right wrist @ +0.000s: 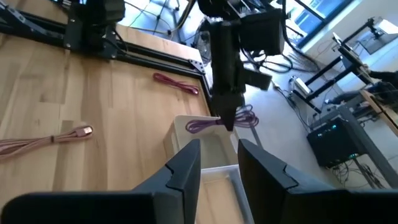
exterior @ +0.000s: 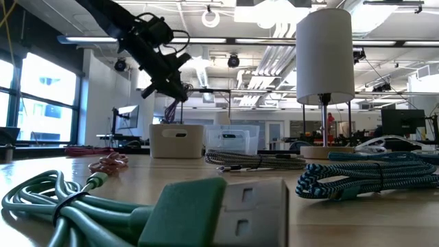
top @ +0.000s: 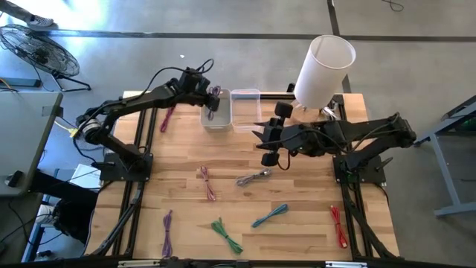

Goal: Pick & Place USB Port
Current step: Put the top right violet USB cable into the gray bin, then put the black and white USB cable into the white transparent bin

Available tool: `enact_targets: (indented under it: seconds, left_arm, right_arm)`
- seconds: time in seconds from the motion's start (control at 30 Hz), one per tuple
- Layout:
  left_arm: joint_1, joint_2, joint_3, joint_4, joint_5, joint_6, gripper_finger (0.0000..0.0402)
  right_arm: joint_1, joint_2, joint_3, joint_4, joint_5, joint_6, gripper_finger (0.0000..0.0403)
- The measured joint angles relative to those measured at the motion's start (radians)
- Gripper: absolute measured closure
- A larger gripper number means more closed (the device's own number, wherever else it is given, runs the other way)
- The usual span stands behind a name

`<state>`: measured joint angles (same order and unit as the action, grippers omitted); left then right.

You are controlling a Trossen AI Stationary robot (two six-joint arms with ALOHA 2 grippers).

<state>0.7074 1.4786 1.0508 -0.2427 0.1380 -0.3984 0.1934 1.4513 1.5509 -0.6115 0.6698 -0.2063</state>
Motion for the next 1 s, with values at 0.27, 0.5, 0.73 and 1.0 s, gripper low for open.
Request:
enact_targets:
  seconds: [0.27, 0.5, 0.73, 1.0]
  left_arm:
    - [0.012, 0.065, 0.0, 0.006, 0.039, -0.042, 0.0376]
    - [0.042, 0.064, 0.0, -0.003, 0.122, 0.014, 0.0272]
    - [0.05, 0.054, 0.002, 0.0, 0.224, 0.059, 0.0226]
    - [0.124, -0.046, 0.003, -0.025, 0.277, 0.126, 0.0223]
  right_arm:
    - [0.016, 0.0, 0.0, -0.019, -0.024, -0.014, 0.0304]
    - [0.017, 0.0, 0.0, -0.058, -0.039, -0.029, 0.0304]
    - [0.017, 0.0, 0.0, -0.059, -0.06, -0.026, 0.0304]
    - [0.038, 0.0, 0.0, -0.08, -0.115, 0.023, 0.0304]
